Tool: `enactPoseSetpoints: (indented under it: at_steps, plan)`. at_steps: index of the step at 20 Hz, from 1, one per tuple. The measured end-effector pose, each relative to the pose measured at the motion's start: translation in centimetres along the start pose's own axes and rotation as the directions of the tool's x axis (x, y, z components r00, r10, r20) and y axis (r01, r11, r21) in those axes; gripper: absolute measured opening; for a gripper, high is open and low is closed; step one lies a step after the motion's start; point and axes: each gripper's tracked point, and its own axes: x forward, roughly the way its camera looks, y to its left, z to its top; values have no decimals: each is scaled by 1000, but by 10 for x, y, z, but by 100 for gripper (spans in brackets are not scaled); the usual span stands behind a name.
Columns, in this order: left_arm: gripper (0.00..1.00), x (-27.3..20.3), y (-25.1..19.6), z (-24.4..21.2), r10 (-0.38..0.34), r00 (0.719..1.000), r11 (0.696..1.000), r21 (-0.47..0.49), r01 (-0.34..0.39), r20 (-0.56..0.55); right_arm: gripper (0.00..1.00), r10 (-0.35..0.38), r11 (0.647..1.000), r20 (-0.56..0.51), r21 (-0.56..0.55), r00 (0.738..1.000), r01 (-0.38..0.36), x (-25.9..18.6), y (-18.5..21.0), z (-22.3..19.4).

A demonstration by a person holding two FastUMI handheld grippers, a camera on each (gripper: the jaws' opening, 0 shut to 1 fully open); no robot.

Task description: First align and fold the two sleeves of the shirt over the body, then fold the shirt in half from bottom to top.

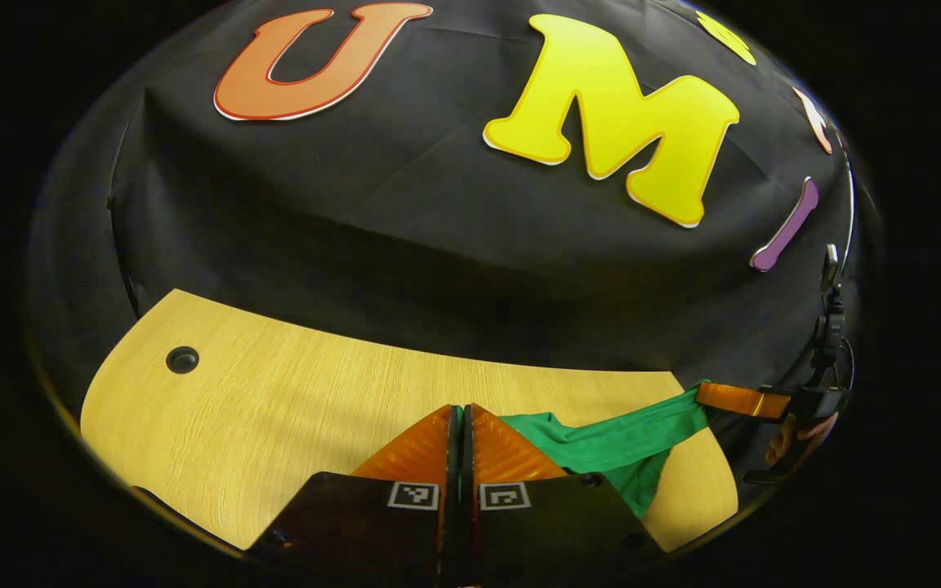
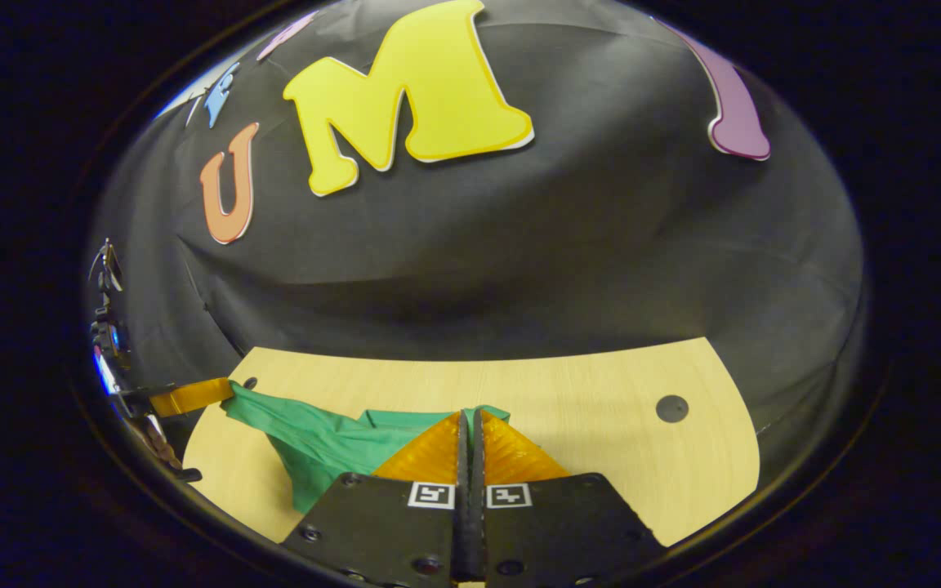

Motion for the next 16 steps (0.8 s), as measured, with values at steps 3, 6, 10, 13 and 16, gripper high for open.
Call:
enactPoseSetpoints:
  at_steps: [3,6,10,13,16]
  plan:
    - [6,29,12,-18,39,999,999,10,-39,-29,0,8,1000,6,-2,1000,-8,30,1,-7]
    - [17,44,28,-40,113,991,994,1,-113,-77,22,-3,1000,-26,-4,1000,3,49,-1,-27]
    - [100,33,34,-23,174,985,984,22,-174,-17,81,-61,996,54,-66,997,64,39,-8,-15]
    - [100,11,27,-7,191,981,981,25,-192,37,92,-80,991,118,-94,990,91,18,-4,3]
    - [100,-18,16,20,204,974,977,41,-209,100,97,-71,989,186,-118,980,94,-16,10,25]
